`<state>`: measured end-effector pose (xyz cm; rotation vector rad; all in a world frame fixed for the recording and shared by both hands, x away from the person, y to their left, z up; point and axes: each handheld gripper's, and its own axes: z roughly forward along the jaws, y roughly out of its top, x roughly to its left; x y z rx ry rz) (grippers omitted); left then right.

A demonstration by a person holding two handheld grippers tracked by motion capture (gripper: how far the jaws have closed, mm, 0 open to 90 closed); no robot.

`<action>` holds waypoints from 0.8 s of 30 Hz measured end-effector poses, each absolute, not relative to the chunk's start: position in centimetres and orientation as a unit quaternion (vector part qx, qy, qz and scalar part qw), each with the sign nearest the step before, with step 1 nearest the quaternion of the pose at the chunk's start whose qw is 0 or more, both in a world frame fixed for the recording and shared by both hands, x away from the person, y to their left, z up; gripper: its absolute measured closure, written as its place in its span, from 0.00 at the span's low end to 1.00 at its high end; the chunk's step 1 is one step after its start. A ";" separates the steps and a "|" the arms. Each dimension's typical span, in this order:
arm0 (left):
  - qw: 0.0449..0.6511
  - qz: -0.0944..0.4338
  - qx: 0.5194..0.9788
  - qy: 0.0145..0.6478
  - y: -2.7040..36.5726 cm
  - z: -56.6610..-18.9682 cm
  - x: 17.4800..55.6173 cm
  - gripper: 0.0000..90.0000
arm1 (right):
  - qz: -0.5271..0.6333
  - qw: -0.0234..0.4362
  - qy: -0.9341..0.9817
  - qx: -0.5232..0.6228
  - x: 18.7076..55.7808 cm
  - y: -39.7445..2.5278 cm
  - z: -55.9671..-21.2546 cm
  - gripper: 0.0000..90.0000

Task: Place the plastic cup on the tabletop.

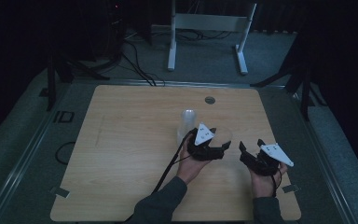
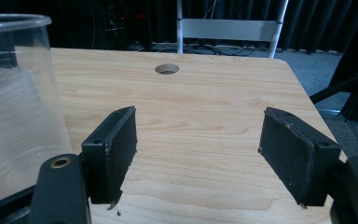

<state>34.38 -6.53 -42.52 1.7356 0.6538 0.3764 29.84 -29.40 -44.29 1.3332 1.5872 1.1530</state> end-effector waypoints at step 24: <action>0.575 0.156 0.750 0.289 -5.4 -45.1 33.7 0.32 | 0.449 0.375 0.623 0.519 29.8 -29.3 -44.4 0.30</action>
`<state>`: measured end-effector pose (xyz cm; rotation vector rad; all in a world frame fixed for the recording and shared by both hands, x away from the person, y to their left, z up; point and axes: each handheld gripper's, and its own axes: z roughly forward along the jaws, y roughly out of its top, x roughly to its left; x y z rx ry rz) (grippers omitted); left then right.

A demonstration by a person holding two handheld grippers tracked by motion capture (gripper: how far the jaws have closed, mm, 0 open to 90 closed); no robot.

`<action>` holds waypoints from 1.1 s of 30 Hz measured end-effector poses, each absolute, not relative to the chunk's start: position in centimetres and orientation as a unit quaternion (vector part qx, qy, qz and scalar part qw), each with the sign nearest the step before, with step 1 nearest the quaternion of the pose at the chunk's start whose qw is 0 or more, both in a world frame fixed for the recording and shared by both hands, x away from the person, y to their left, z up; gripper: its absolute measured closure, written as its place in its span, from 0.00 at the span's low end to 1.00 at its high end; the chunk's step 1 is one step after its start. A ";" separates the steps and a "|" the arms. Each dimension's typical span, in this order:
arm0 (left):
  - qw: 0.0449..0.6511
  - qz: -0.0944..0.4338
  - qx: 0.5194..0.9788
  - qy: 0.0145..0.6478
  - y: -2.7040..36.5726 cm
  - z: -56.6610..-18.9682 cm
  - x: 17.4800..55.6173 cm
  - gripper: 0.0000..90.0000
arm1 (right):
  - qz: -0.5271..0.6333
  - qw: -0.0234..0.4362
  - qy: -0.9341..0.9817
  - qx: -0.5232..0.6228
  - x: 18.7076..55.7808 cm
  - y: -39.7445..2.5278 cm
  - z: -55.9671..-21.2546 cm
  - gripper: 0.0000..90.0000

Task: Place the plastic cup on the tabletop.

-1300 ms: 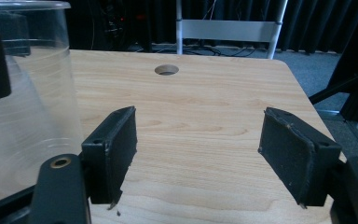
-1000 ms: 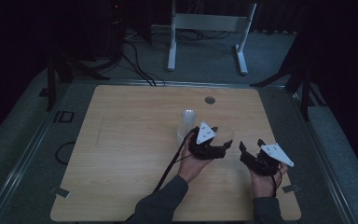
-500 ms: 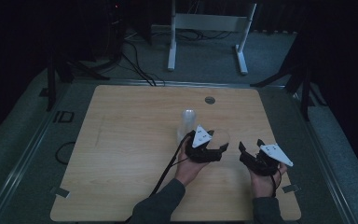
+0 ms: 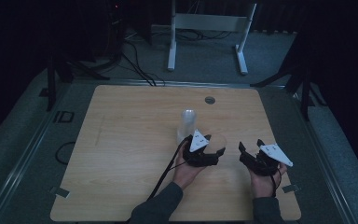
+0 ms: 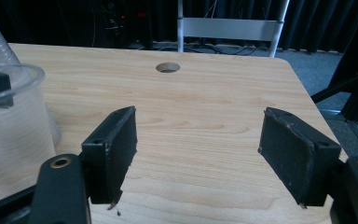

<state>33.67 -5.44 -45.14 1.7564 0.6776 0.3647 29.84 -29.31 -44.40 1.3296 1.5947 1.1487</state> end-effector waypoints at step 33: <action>0.571 0.151 0.754 0.288 -3.5 -46.8 33.6 0.31 | 0.449 0.374 0.625 0.518 29.8 -29.3 -44.4 0.30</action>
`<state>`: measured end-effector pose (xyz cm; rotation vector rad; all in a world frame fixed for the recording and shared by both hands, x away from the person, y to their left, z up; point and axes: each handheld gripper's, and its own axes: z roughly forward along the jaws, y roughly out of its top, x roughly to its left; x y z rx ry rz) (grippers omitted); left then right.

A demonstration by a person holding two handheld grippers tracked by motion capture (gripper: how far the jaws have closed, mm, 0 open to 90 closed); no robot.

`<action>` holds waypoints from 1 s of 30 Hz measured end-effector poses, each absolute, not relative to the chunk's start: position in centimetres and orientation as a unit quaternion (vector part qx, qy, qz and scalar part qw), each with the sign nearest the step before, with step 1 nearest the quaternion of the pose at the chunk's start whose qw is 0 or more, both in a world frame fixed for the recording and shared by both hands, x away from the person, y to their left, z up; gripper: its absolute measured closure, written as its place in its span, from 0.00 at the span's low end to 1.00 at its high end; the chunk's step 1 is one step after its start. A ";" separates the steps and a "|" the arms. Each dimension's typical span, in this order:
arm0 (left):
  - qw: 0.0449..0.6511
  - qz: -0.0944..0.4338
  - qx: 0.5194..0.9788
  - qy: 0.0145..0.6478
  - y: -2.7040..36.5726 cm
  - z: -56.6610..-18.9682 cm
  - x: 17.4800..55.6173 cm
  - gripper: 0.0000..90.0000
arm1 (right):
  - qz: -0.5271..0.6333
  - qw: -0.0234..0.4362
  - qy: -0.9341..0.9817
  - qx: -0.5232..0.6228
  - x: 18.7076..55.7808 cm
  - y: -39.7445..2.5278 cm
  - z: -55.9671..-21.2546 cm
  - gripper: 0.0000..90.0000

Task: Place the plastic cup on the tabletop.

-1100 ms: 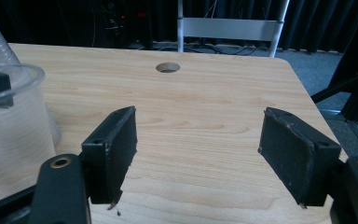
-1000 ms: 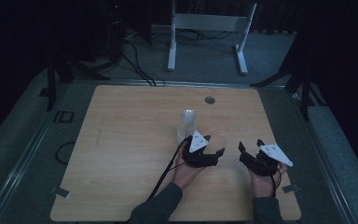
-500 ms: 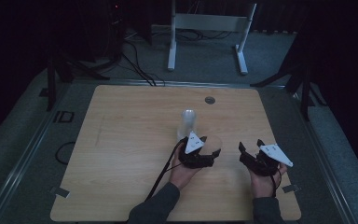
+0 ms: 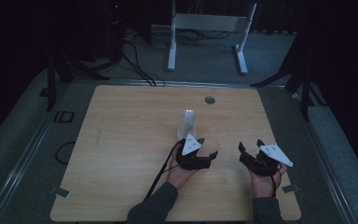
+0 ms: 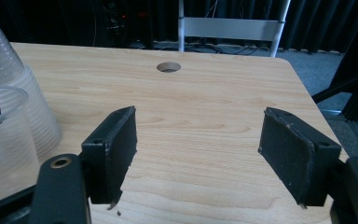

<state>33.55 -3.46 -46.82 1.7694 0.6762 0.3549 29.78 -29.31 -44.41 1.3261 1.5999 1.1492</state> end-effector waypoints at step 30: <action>0.558 0.163 0.761 0.290 -2.1 -48.0 33.3 0.31 | 0.448 0.374 0.626 0.518 29.8 -29.3 -44.4 0.30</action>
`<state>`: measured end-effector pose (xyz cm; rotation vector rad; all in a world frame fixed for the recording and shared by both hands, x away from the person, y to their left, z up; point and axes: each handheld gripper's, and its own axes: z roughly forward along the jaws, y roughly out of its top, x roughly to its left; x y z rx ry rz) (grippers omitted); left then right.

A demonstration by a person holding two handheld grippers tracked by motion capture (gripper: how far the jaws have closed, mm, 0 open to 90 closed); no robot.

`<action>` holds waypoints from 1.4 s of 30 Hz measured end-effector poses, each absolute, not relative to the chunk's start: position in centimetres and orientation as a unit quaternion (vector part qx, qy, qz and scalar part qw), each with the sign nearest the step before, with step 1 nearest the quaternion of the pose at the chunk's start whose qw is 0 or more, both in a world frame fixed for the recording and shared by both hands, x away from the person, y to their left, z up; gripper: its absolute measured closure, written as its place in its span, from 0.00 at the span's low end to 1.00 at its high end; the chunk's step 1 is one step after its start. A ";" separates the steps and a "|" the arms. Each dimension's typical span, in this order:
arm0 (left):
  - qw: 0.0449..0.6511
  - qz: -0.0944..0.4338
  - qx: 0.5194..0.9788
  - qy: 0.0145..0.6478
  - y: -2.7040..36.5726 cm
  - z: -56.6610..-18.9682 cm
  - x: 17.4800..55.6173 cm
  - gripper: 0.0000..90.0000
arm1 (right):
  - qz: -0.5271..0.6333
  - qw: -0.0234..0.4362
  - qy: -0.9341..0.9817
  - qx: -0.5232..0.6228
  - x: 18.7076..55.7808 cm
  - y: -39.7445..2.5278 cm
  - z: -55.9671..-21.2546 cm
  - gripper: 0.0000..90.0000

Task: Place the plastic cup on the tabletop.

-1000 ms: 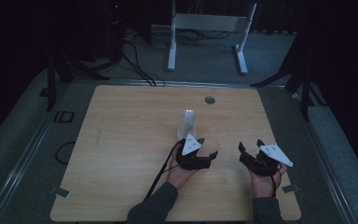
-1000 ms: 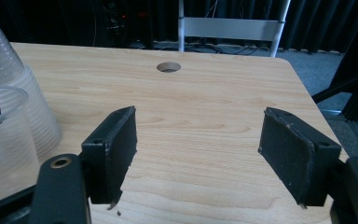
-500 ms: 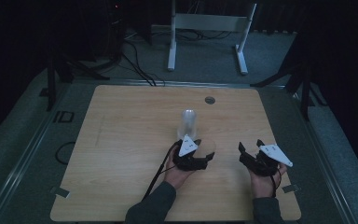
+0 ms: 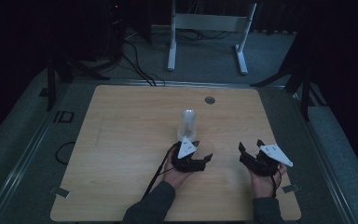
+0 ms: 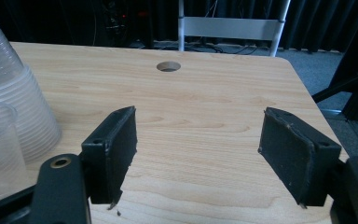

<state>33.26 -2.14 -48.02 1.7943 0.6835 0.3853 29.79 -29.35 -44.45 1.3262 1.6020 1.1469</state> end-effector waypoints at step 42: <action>0.523 0.132 0.784 0.307 -1.1 -49.3 32.6 0.17 | 0.446 0.373 0.627 0.519 29.8 -29.3 -44.5 0.30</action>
